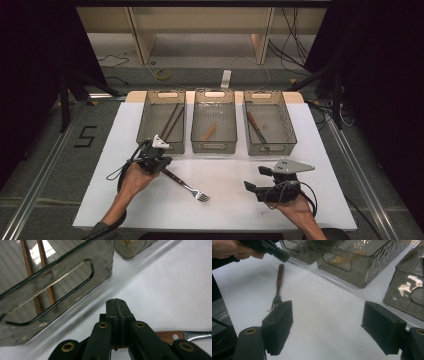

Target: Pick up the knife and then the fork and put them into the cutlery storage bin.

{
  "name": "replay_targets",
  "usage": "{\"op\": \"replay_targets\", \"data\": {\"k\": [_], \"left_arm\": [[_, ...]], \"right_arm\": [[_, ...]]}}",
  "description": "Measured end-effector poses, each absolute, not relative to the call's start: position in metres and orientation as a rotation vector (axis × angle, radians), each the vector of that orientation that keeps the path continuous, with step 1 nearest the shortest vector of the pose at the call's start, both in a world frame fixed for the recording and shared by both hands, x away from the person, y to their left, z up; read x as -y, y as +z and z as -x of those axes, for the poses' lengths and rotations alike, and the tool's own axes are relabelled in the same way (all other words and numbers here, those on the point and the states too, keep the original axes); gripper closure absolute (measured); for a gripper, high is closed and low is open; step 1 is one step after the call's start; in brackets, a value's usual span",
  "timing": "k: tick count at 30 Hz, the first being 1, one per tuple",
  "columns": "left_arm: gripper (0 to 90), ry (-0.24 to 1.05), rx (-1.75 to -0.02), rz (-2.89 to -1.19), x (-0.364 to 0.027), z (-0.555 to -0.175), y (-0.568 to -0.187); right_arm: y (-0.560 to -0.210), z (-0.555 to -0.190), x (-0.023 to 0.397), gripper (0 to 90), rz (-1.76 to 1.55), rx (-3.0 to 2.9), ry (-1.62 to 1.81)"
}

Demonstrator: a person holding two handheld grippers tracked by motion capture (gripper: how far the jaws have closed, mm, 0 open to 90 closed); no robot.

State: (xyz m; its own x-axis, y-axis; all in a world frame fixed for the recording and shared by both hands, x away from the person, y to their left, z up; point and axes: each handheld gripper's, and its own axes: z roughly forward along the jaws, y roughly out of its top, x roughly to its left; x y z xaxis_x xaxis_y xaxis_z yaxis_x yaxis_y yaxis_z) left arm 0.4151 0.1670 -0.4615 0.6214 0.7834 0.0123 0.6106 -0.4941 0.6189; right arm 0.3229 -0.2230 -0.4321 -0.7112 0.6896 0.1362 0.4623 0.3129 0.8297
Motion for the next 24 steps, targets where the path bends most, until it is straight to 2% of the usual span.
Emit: {"op": "replay_targets", "data": {"k": [20, 24], "left_arm": [[88.7, 0.326, -1.112, -2.424, -0.164, -0.414, -0.472], [88.6, 0.272, -1.13, -2.453, -0.167, -0.409, -0.469]], "right_arm": [[-0.434, -0.319, 0.221, 24.5, -1.029, -2.361, 1.333], [-0.434, -0.318, 0.22, 24.6, -1.026, -2.369, 1.326]]}}
